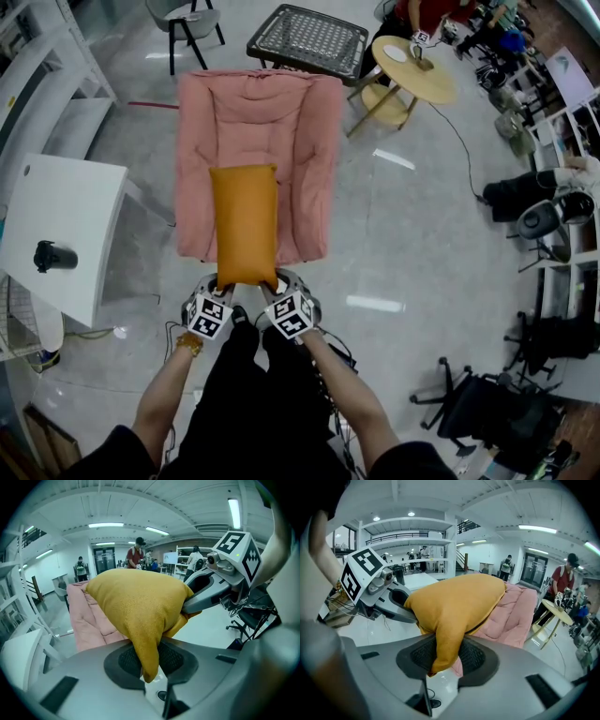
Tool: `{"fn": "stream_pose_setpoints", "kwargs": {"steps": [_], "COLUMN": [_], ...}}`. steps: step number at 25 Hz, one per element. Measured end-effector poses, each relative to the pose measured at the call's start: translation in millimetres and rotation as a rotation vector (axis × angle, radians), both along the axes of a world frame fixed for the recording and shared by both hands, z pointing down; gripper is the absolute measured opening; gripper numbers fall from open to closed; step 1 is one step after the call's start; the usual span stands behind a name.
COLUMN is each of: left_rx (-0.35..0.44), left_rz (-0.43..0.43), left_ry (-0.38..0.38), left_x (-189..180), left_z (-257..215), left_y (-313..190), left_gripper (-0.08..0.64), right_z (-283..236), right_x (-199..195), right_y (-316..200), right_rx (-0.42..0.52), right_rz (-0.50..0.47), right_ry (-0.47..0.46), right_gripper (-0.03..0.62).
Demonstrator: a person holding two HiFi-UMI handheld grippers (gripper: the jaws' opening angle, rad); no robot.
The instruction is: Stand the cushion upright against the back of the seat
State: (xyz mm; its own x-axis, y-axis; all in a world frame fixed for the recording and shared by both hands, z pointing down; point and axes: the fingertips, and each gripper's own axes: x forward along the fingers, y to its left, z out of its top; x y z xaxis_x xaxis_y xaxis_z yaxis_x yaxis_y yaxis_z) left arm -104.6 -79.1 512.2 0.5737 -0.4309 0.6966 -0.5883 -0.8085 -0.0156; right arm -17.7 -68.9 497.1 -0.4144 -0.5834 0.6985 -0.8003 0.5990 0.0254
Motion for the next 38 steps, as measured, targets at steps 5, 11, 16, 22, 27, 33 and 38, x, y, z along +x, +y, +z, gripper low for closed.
{"fn": "stream_pose_setpoints", "kwargs": {"steps": [5,11,16,22,27,33,38], "left_rx": [0.015,0.111,0.154,0.185,0.188,0.261,0.323], "left_rz": [-0.031,-0.053,-0.061,-0.053,-0.04,-0.028,-0.013], "left_ry": [-0.031,-0.053,-0.064,-0.057,-0.052,-0.058,-0.061], "left_x": [14.2,32.5,39.4,55.8,57.0,57.7,63.2], "left_z": [-9.5,-9.7,24.1,77.0,122.5,178.4,208.8], "left_y": [-11.3,-45.3,-82.9,-140.6,-185.6,-252.3,-298.0], "left_gripper": [0.067,0.067,0.067,0.066,0.066,0.064,0.064], "right_z": [-9.3,-8.7,27.0,78.6,123.7,177.5,208.2], "right_x": [16.4,35.8,41.6,57.3,57.2,56.9,62.0], "right_y": [-12.4,-44.9,-79.3,-136.0,-181.0,-245.3,-288.6], "right_rx": [0.074,0.193,0.247,0.282,0.273,0.307,0.348], "right_rz": [-0.028,-0.06,-0.024,0.019,0.022,0.066,0.106], "right_ry": [0.005,0.0,0.02,0.046,0.062,0.107,0.135], "right_gripper": [0.132,0.132,0.132,0.132,0.132,0.132,0.132]}}
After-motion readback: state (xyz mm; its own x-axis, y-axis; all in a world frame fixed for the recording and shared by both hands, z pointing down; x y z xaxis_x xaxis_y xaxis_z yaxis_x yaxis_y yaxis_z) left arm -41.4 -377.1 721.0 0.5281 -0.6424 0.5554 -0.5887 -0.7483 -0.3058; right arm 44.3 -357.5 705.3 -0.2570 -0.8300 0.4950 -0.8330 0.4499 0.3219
